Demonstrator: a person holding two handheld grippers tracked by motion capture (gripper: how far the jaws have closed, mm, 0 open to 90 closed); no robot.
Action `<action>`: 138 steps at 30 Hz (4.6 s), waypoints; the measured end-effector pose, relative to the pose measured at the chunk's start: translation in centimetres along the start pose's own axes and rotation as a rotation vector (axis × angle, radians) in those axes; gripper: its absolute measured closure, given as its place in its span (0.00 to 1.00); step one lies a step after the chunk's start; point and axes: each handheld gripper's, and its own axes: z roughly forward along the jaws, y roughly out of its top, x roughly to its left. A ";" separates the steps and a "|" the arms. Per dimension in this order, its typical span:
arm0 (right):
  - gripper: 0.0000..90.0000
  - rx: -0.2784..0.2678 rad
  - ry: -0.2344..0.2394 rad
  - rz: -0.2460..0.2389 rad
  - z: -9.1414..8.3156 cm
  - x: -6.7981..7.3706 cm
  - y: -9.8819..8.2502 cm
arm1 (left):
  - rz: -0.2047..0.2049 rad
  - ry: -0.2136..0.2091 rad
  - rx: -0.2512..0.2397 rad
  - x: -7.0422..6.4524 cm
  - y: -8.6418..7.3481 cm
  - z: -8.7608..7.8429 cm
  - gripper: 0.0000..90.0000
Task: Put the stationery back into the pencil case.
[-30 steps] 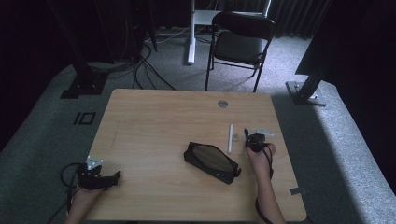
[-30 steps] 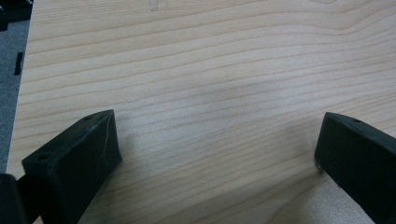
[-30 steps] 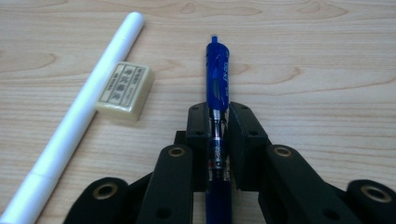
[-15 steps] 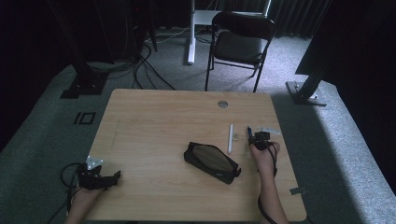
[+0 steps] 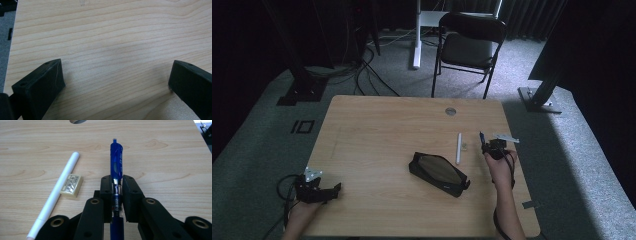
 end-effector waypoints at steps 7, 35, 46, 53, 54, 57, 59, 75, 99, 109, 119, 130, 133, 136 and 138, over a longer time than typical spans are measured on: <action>0.88 -0.016 0.031 -0.012 -1.1 0.1 0.4 | 0.000 0.000 0.000 0.0 0.0 0.0 0.00; 0.88 -0.056 0.232 -0.130 -4.4 3.5 2.0 | 0.000 0.000 0.000 0.0 0.0 0.0 0.00; 0.88 -0.071 0.319 -0.197 -5.9 5.4 2.6 | 0.000 0.000 0.000 0.0 0.0 0.0 0.00; 0.88 -0.097 0.391 -0.233 -7.3 6.8 2.9 | 0.000 0.000 0.000 0.0 0.0 0.0 0.00; 0.88 -0.097 0.398 -0.246 -7.5 7.0 2.9 | 0.000 0.000 0.000 0.0 0.0 0.0 0.00; 0.88 -0.097 0.427 -0.263 -8.0 7.6 3.0 | 0.000 0.000 0.000 0.0 0.0 0.0 0.00; 0.88 -0.097 0.455 -0.266 -8.2 8.0 3.0 | 0.000 0.000 0.000 0.0 0.0 0.0 0.00; 0.88 -0.052 0.564 -0.335 -8.4 10.1 2.6 | 0.001 0.000 0.000 0.0 0.0 0.0 0.00; 0.88 0.032 0.720 -0.572 -6.3 11.5 0.8 | 0.000 0.000 0.000 0.0 0.0 0.0 0.00; 0.88 0.094 0.731 -0.606 -5.6 11.5 0.3 | 0.000 0.000 0.000 0.0 0.0 0.0 0.00; 0.88 0.146 0.738 -0.618 -4.7 11.7 0.1 | 0.000 0.000 0.000 0.0 0.0 0.0 0.00; 0.88 0.189 0.723 -0.647 -4.0 11.9 0.1 | 0.000 0.000 0.000 0.0 0.0 0.0 0.00; 0.88 0.200 0.717 -0.648 -3.8 11.9 0.1 | 0.000 0.000 0.000 0.0 0.0 0.0 0.00; 0.88 0.209 0.716 -0.657 -3.5 12.0 0.1 | 0.000 0.000 0.000 0.0 0.0 0.0 0.00; 0.88 0.216 0.710 -0.659 -3.4 12.1 0.1 | 0.000 0.000 0.000 0.0 0.0 0.0 0.00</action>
